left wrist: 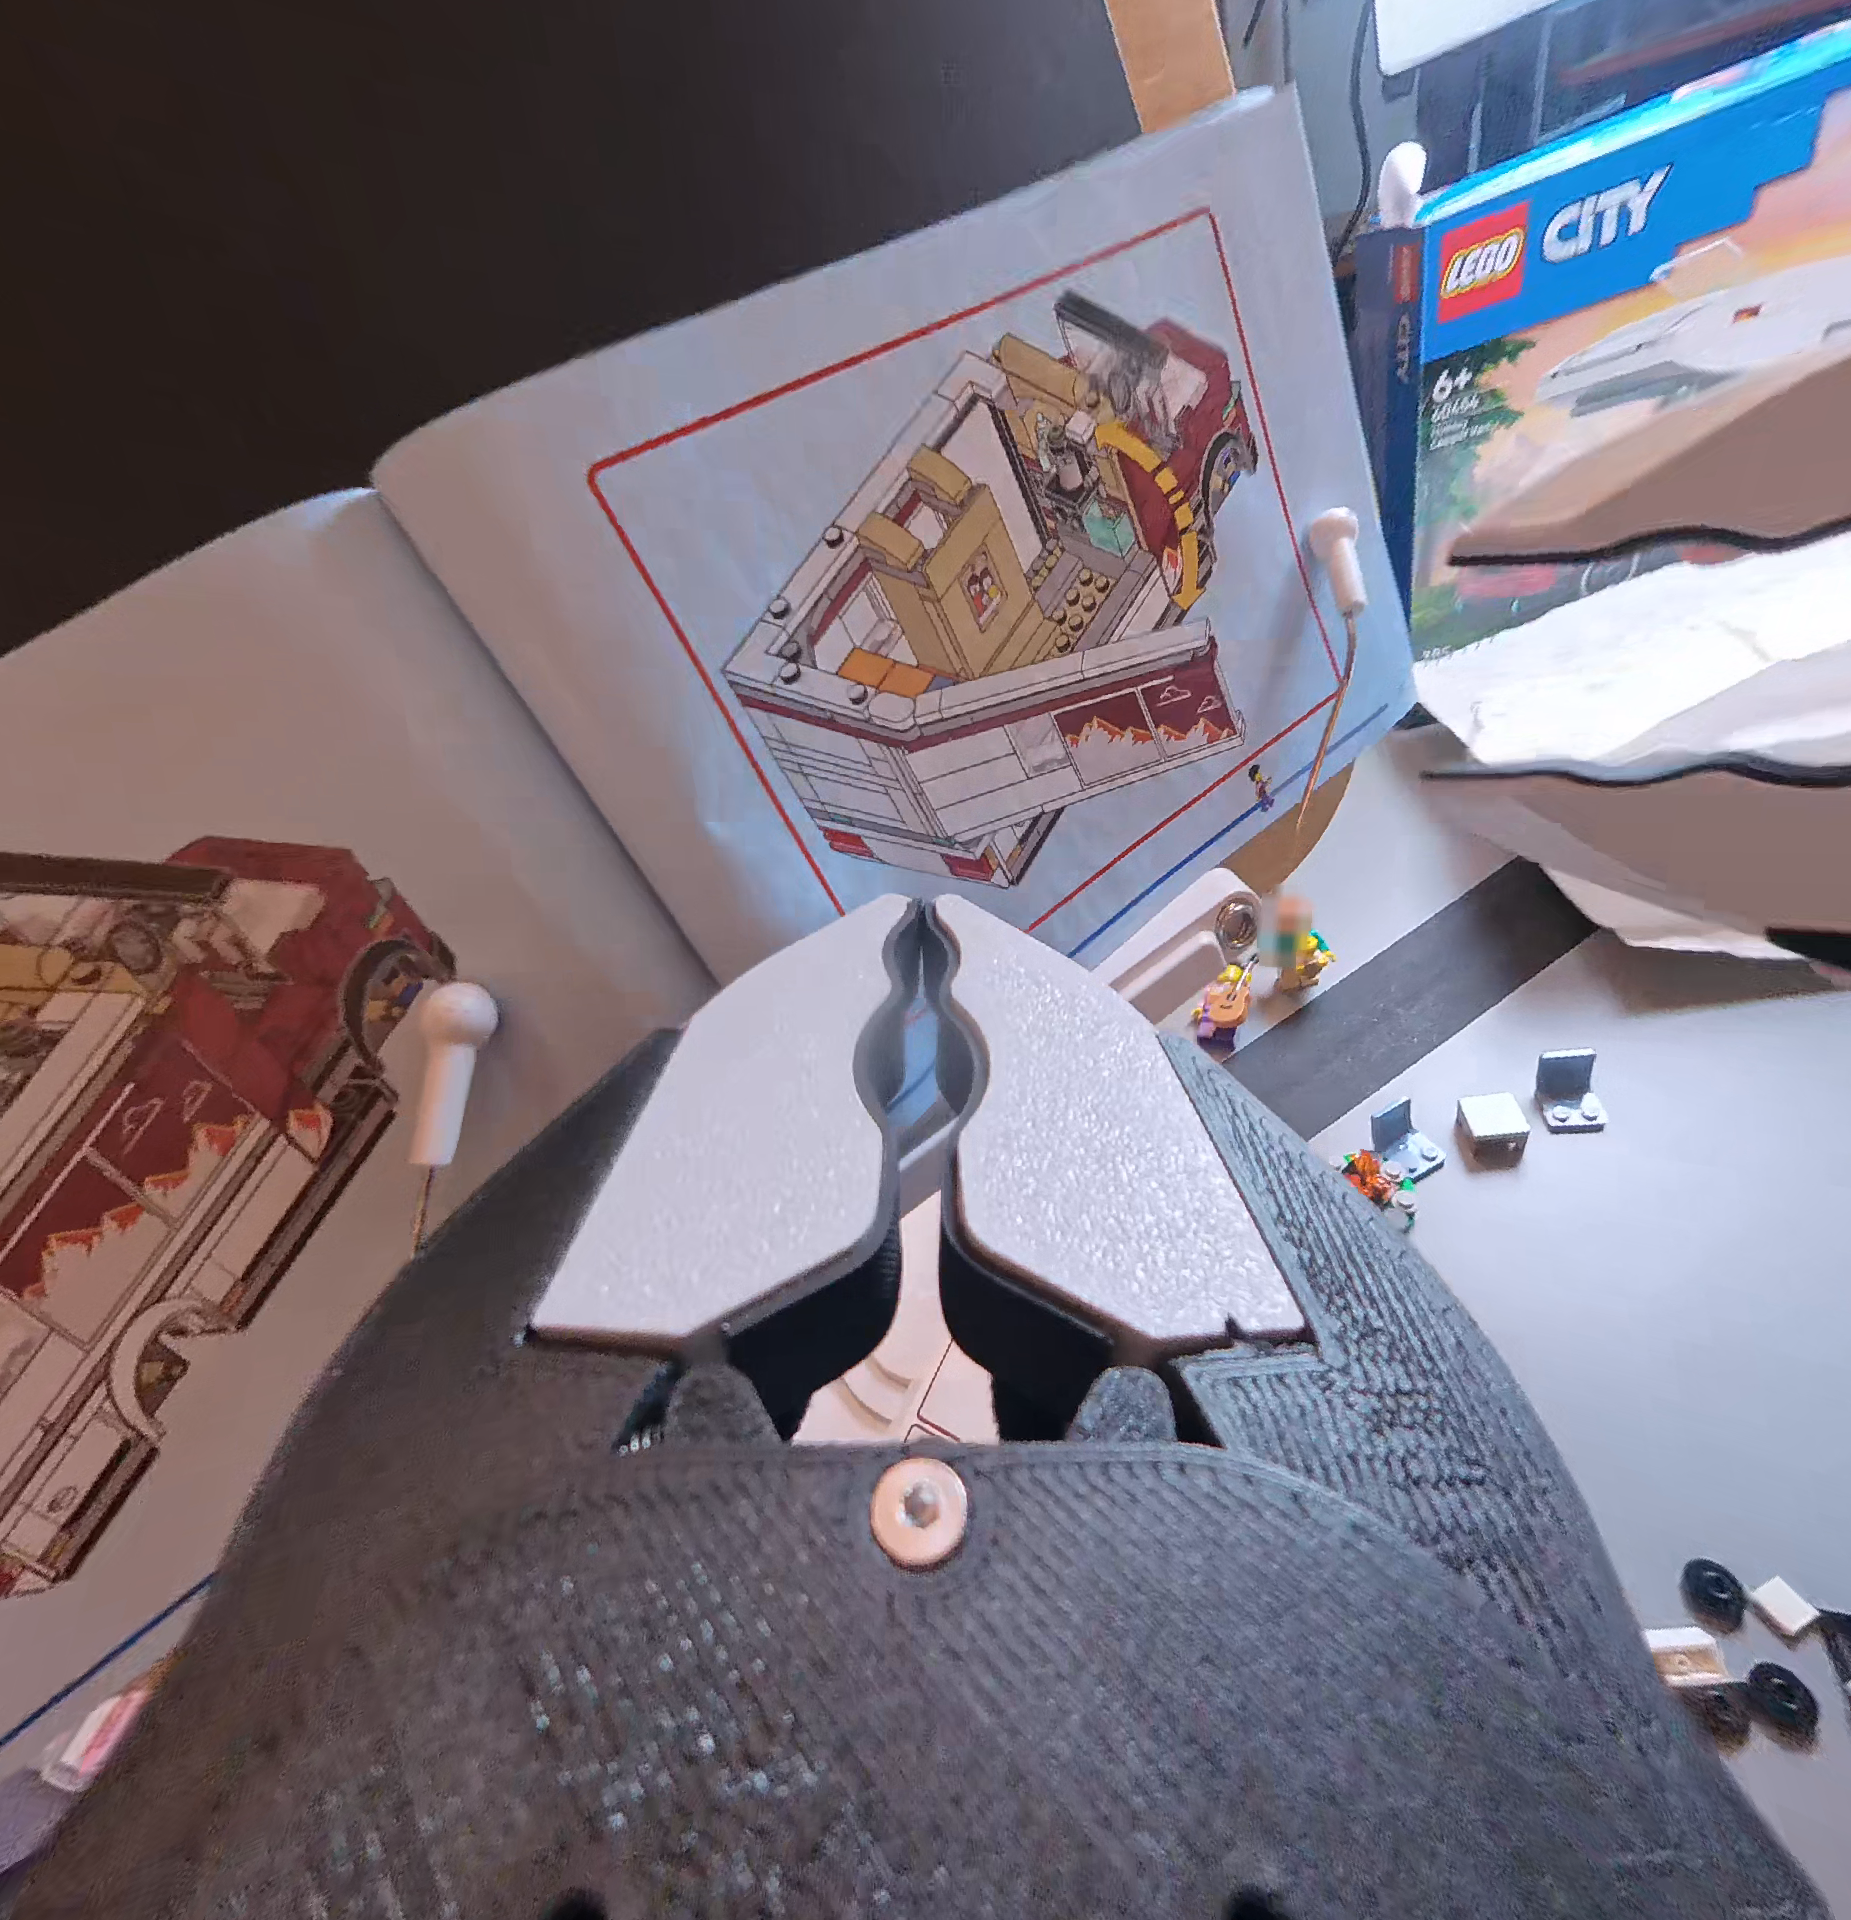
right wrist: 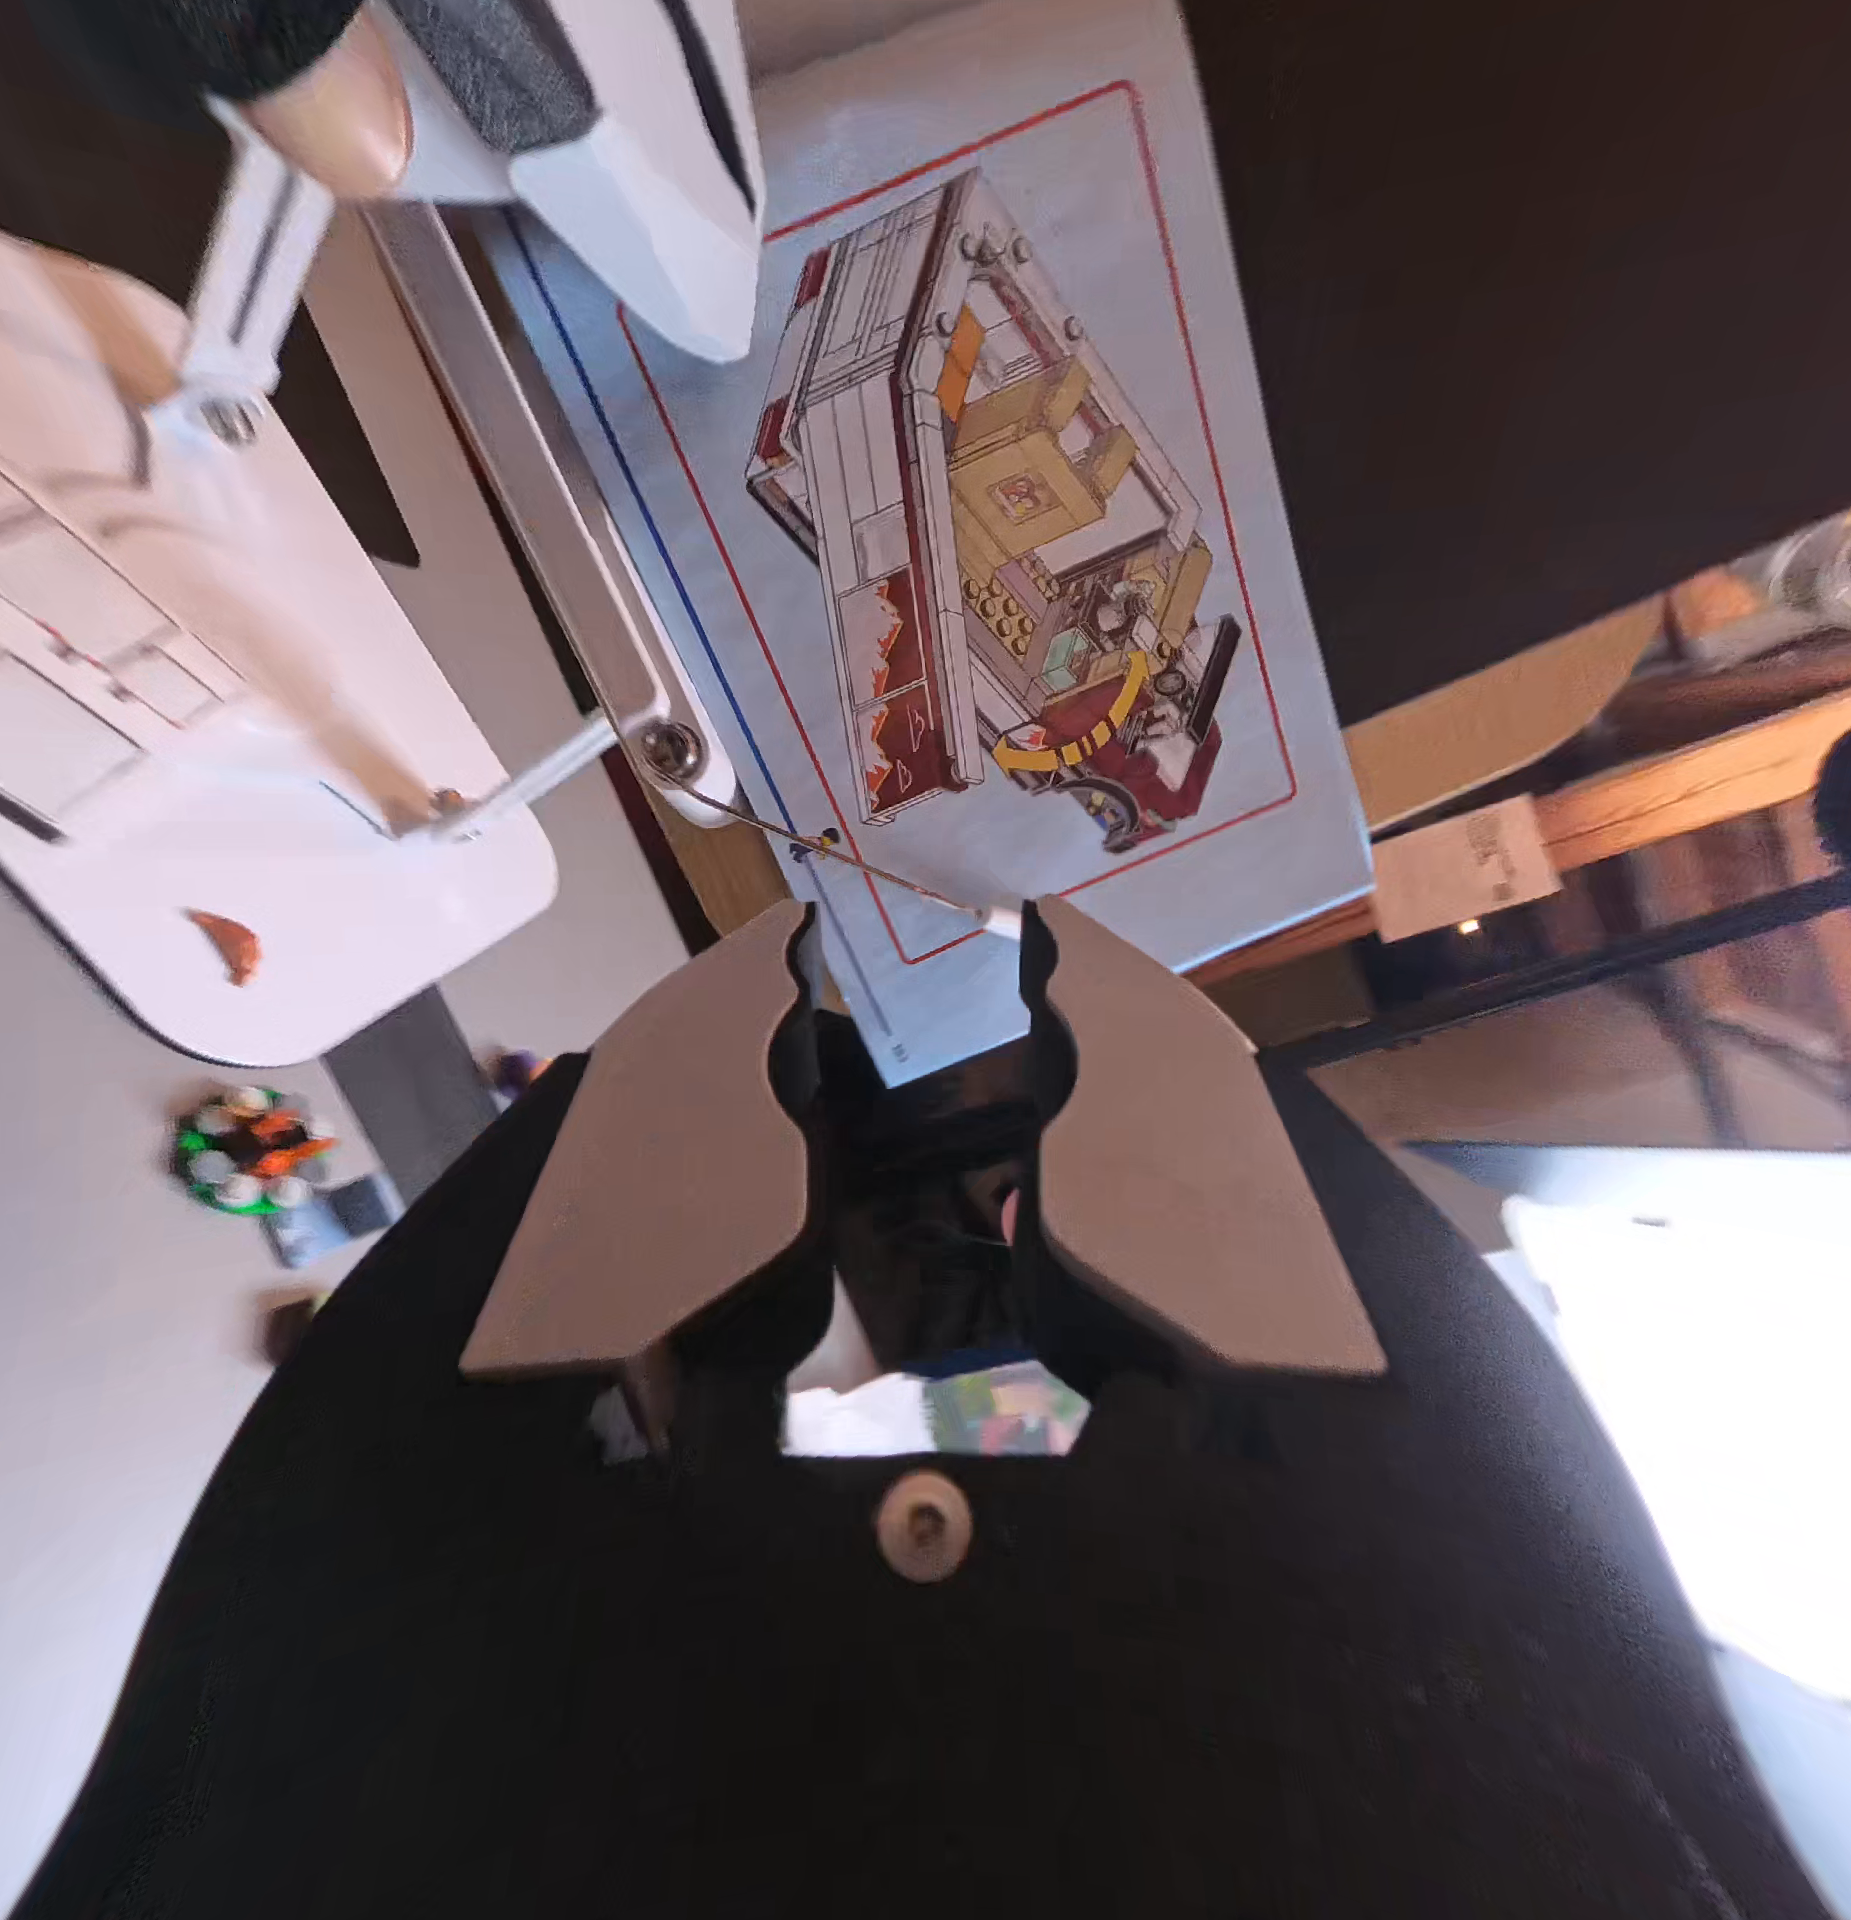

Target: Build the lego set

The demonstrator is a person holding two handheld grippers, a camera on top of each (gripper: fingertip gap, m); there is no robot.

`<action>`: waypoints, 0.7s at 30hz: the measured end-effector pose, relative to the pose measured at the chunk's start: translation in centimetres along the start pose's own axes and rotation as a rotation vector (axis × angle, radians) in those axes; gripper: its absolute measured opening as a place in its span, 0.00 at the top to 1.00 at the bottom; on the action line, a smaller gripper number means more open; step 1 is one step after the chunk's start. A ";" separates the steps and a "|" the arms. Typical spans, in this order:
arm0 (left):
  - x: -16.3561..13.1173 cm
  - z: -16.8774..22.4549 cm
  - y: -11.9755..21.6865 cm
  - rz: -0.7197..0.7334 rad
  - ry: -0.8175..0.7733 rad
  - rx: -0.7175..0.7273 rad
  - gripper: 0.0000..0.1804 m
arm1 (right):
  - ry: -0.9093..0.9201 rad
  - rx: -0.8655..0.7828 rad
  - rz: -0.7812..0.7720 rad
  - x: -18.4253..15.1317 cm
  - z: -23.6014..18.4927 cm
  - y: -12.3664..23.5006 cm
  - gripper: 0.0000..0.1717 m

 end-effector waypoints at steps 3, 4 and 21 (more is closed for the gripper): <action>-0.1 -0.4 1.9 0.062 0.077 -0.016 1.00 | -0.276 0.154 0.059 -0.1 -0.7 3.3 0.77; -0.3 -0.5 2.7 0.083 0.106 -0.024 1.00 | -0.361 0.213 0.077 -0.2 -1.1 4.6 0.77; -5.6 -10.7 11.8 0.180 0.349 0.205 1.00 | -0.993 0.304 0.236 -8.4 -5.8 19.3 0.88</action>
Point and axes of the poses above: each gripper's, where its closed fingertips meet, y back along the fingers, x out of its top, z = x × y across the jaws, the point moved 5 cm from there along y, back along the fingers, and after that the axes turned 14 degrees about -z, right-handed, at the moved point
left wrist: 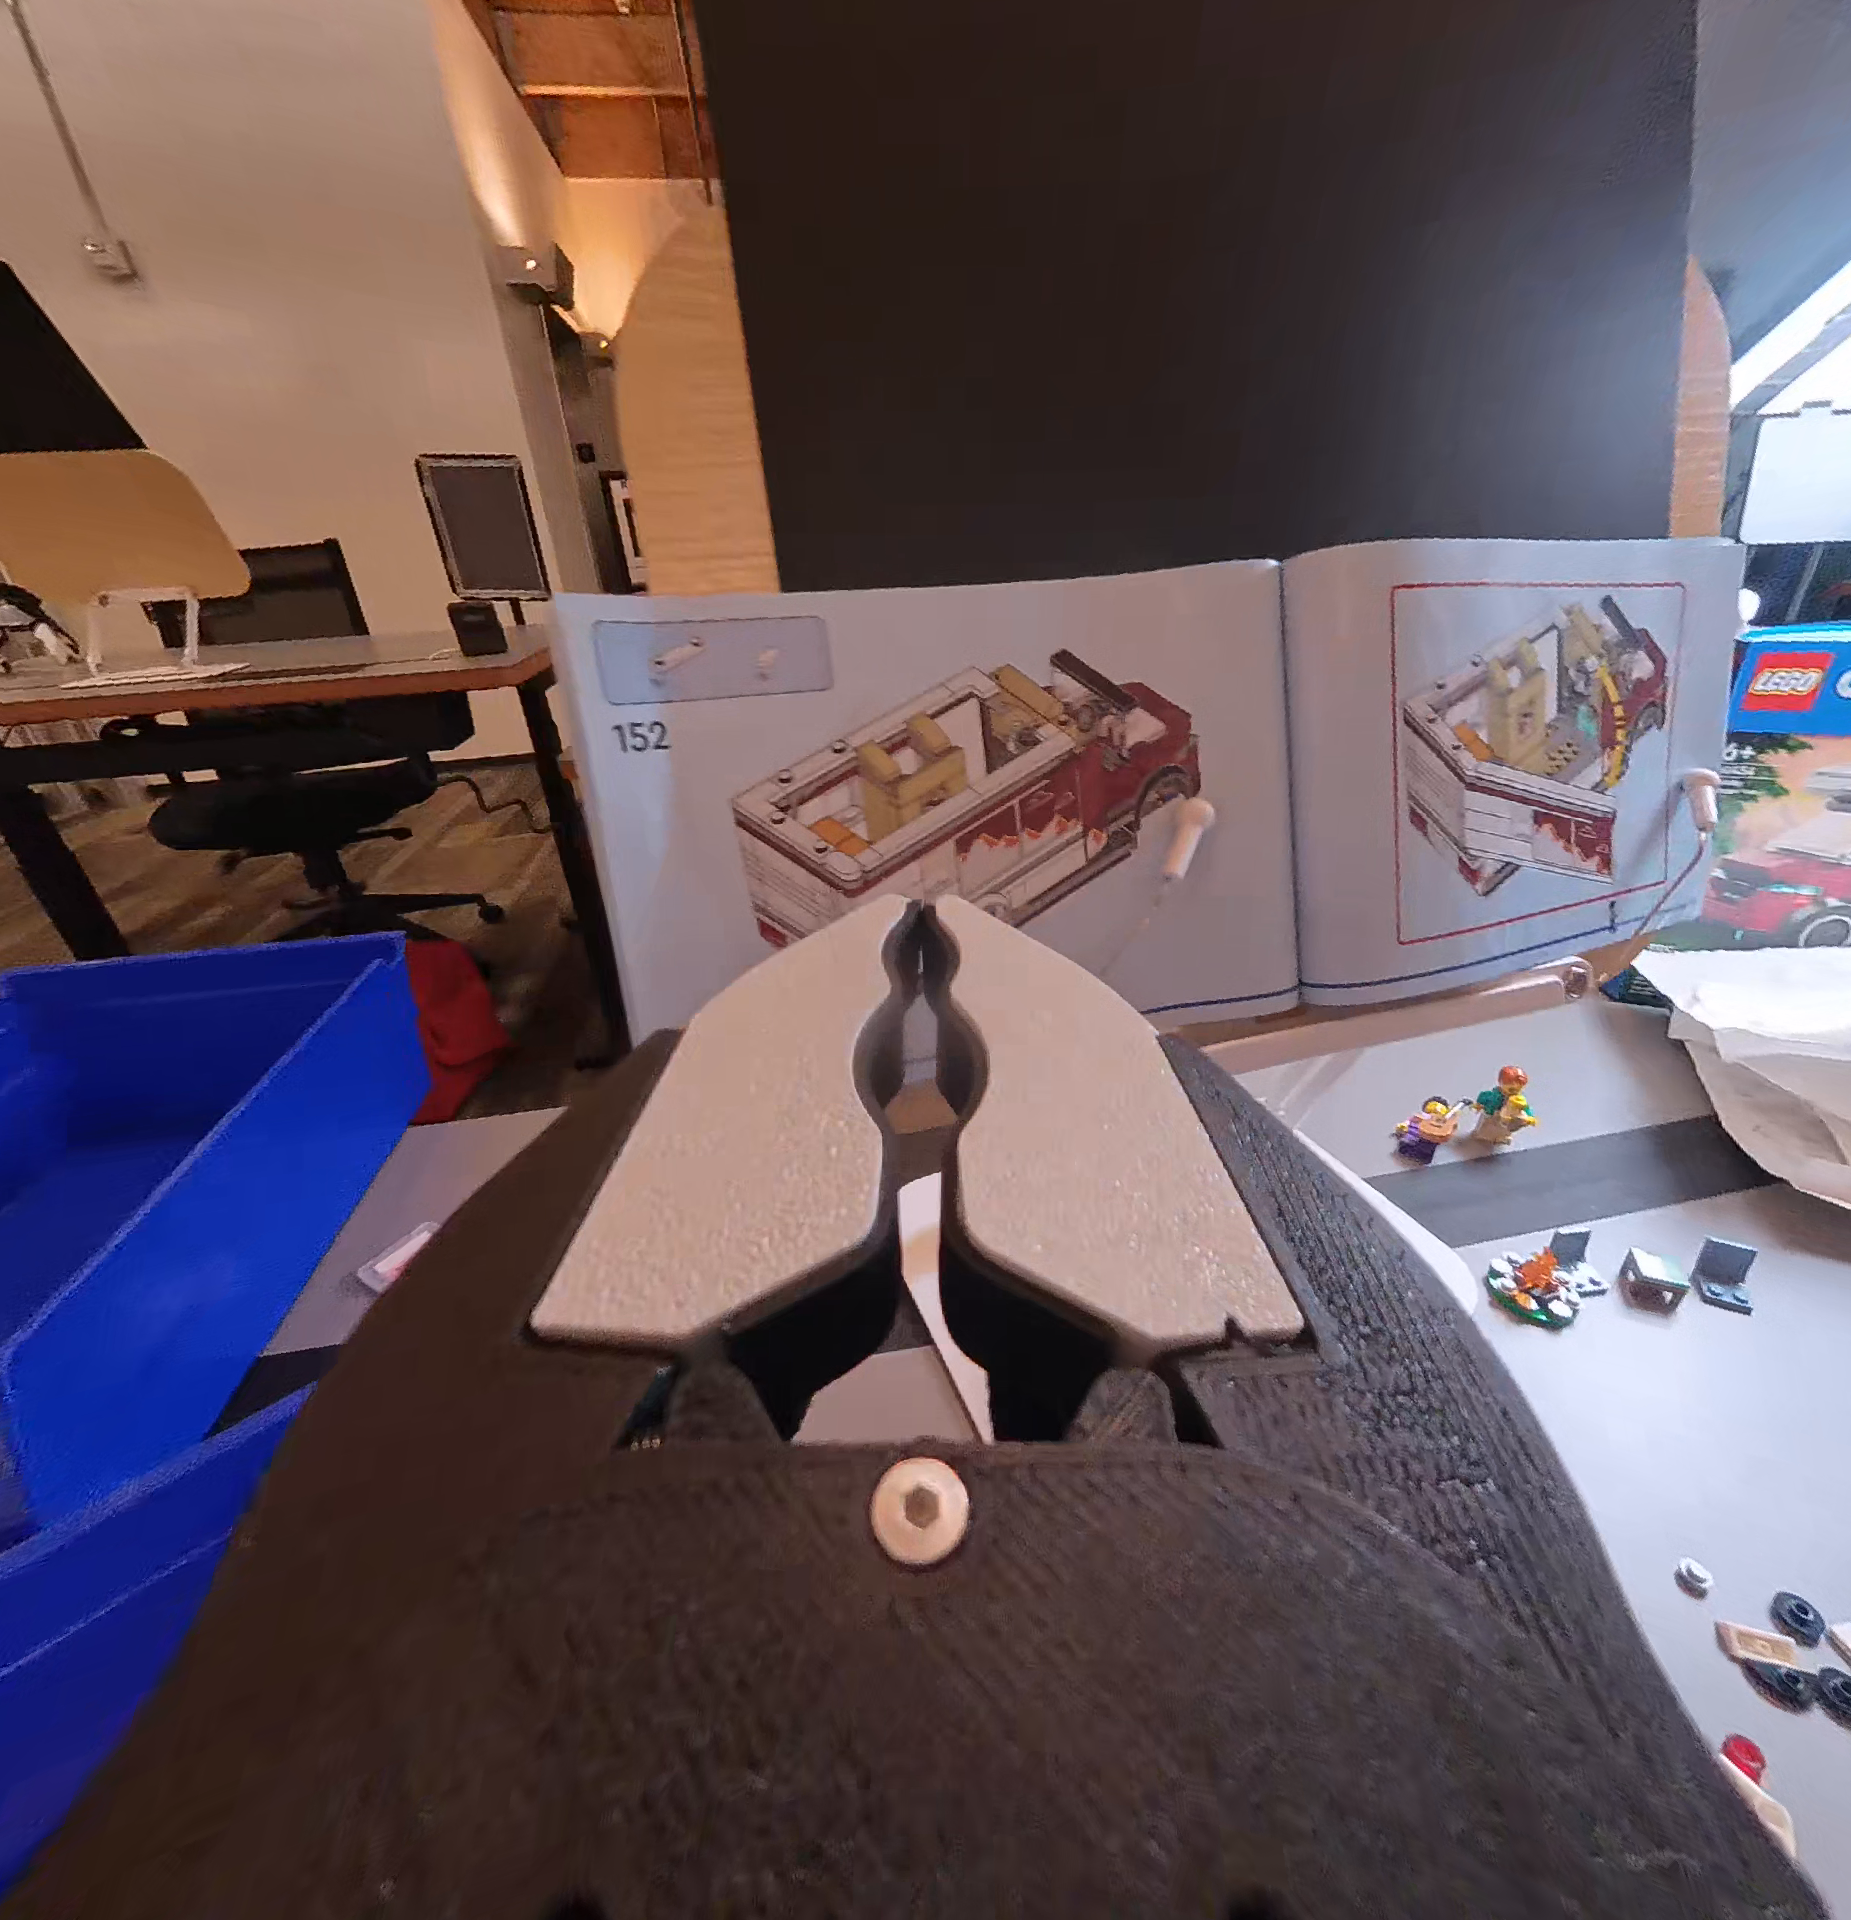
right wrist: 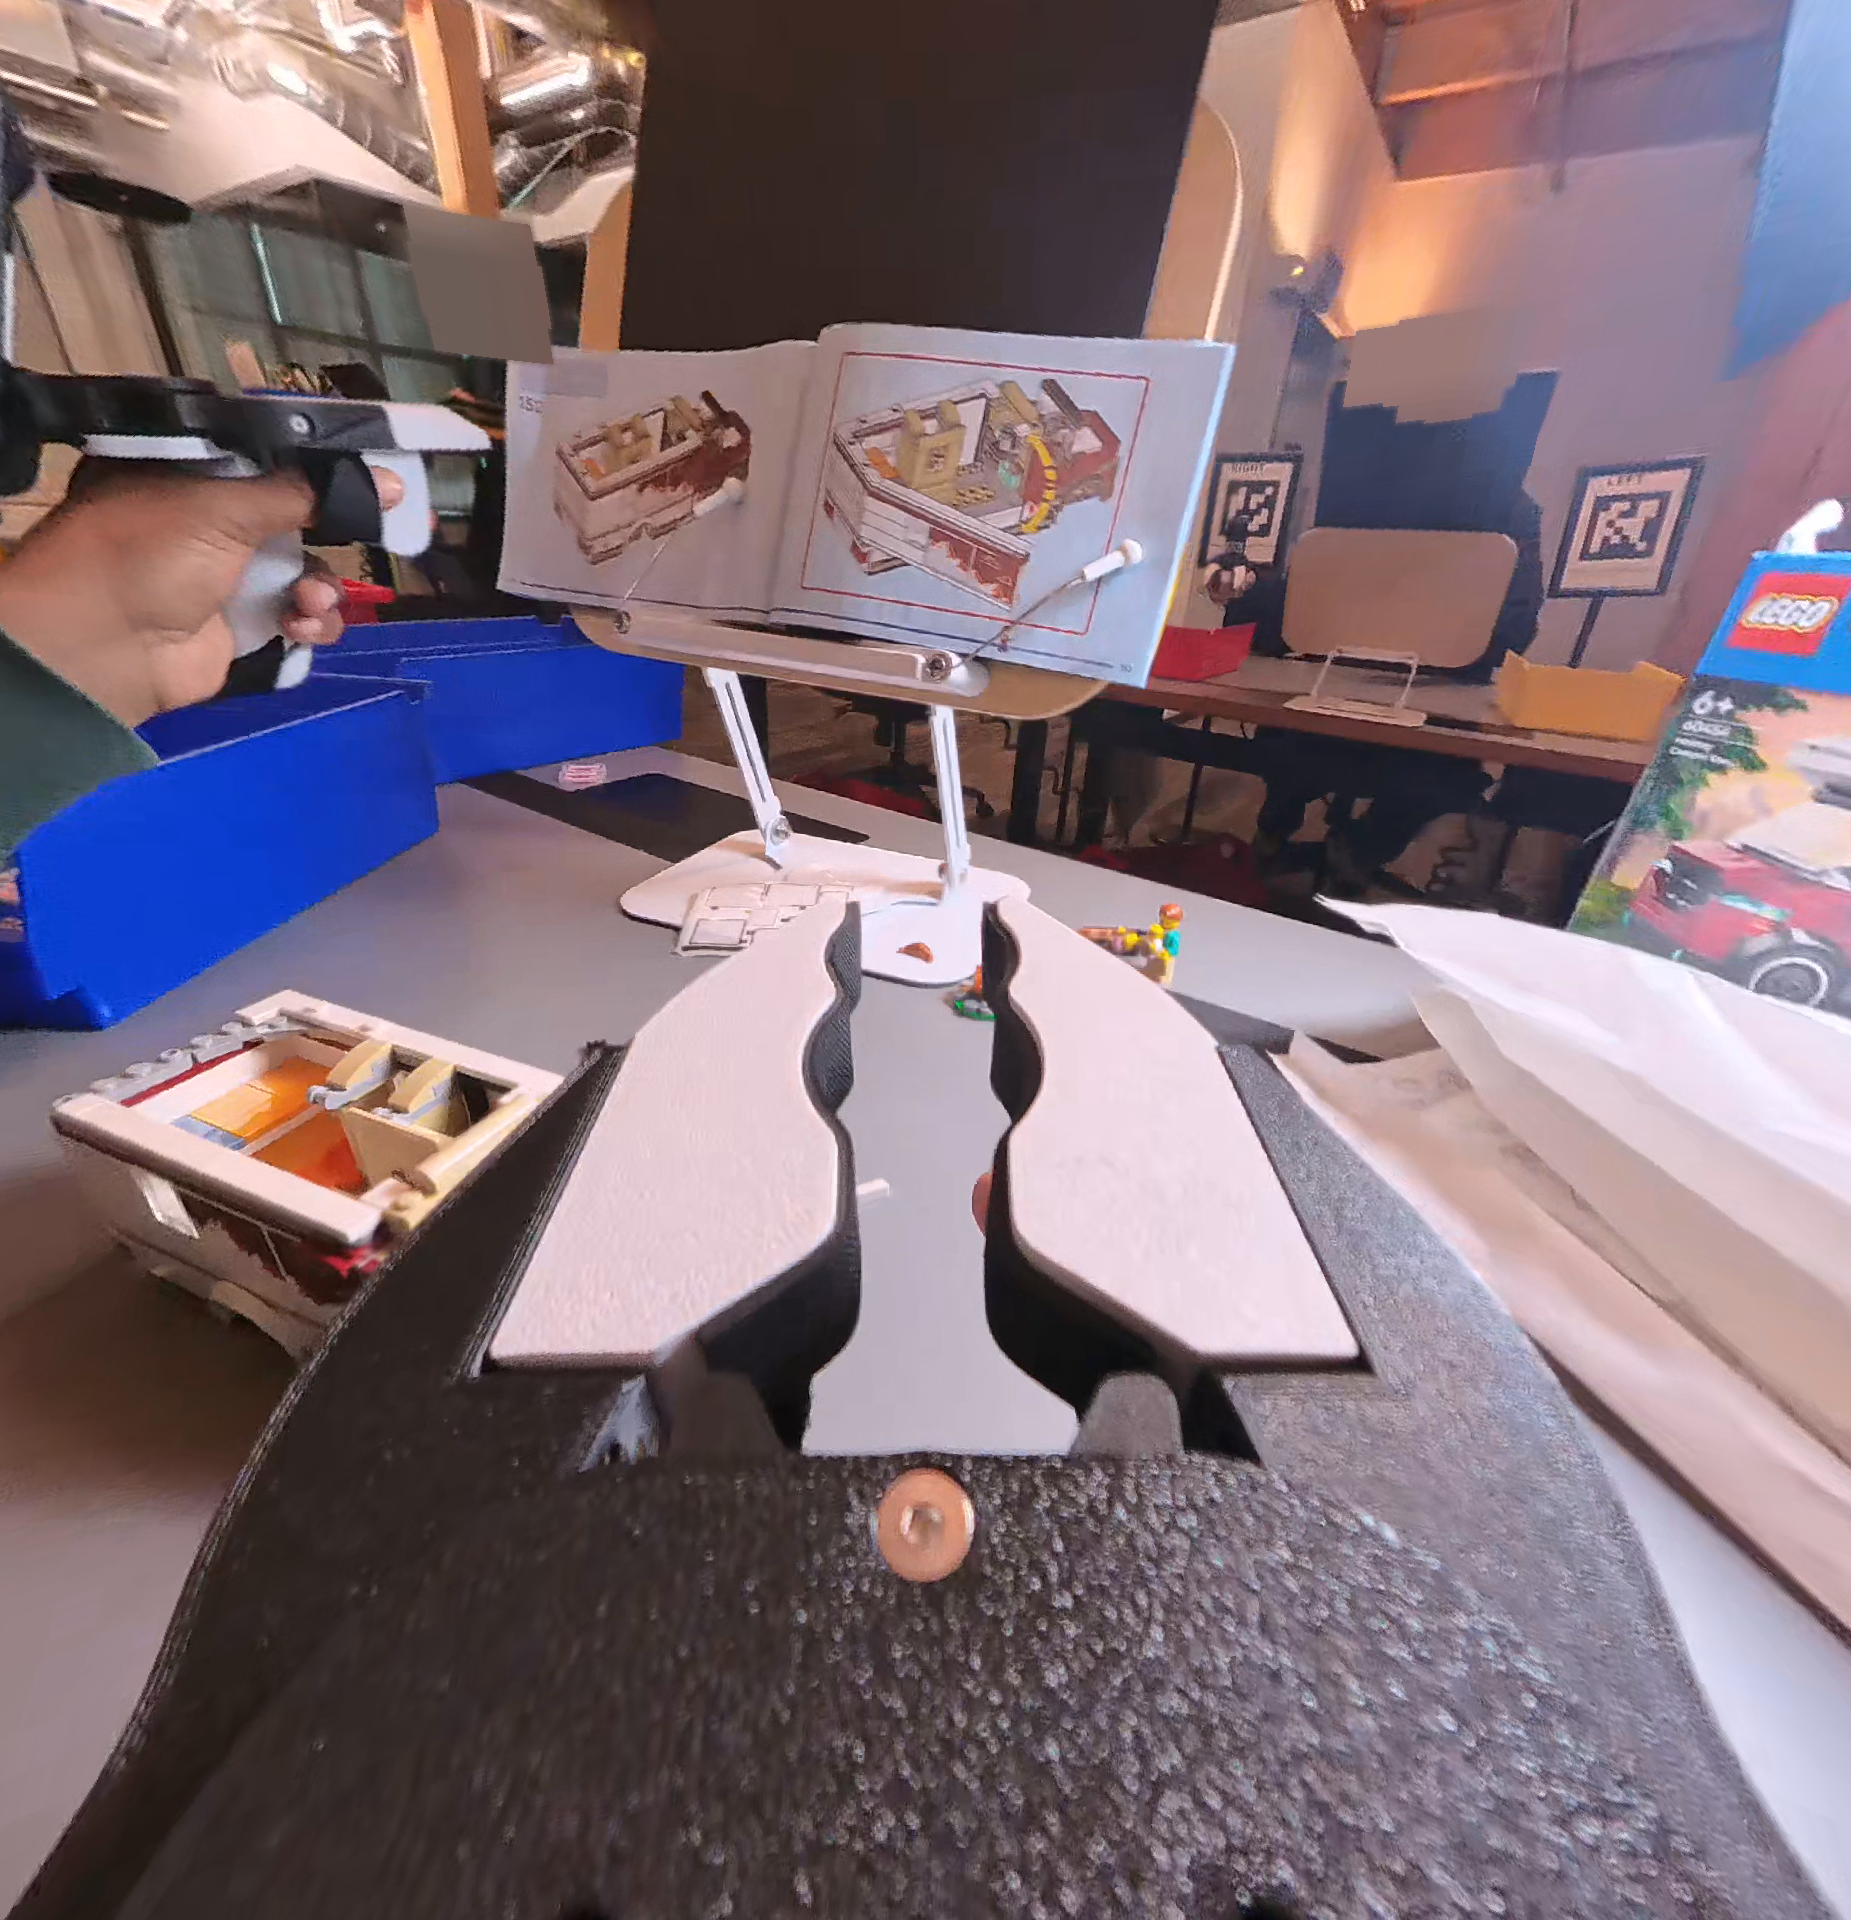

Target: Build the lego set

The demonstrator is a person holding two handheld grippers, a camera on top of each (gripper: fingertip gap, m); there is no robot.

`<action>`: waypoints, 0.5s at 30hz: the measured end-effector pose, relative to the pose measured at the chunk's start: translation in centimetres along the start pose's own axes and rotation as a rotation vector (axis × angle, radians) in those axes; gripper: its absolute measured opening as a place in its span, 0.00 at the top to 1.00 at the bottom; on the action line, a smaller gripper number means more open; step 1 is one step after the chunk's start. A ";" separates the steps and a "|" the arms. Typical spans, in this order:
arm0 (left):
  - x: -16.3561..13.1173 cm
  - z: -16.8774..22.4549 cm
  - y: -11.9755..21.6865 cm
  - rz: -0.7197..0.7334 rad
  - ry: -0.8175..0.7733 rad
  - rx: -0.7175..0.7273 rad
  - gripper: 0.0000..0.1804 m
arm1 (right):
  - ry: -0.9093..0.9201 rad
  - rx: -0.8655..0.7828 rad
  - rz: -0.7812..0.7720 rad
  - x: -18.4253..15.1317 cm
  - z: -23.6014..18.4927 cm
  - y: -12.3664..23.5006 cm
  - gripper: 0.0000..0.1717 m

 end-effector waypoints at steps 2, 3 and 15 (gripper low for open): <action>0.8 -0.8 0.3 -0.004 0.003 0.006 1.00 | -0.002 -0.020 -0.002 -0.6 0.6 0.1 0.89; 1.5 -1.5 0.5 0.003 -0.009 0.027 1.00 | -0.002 -0.027 -0.010 -0.9 0.8 0.0 0.89; 3.4 -5.7 -5.2 -0.054 -0.051 0.089 1.00 | 0.073 -0.073 0.005 -1.4 1.1 -0.1 0.89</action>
Point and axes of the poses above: each gripper's, where its closed fingertips meet, y back along the fingers, x out of its top, z = x × y across the jaws, the point moved 5 cm from there along y, back along the fingers, and after that the axes turned 14 degrees about -z, right-handed, at the moved point
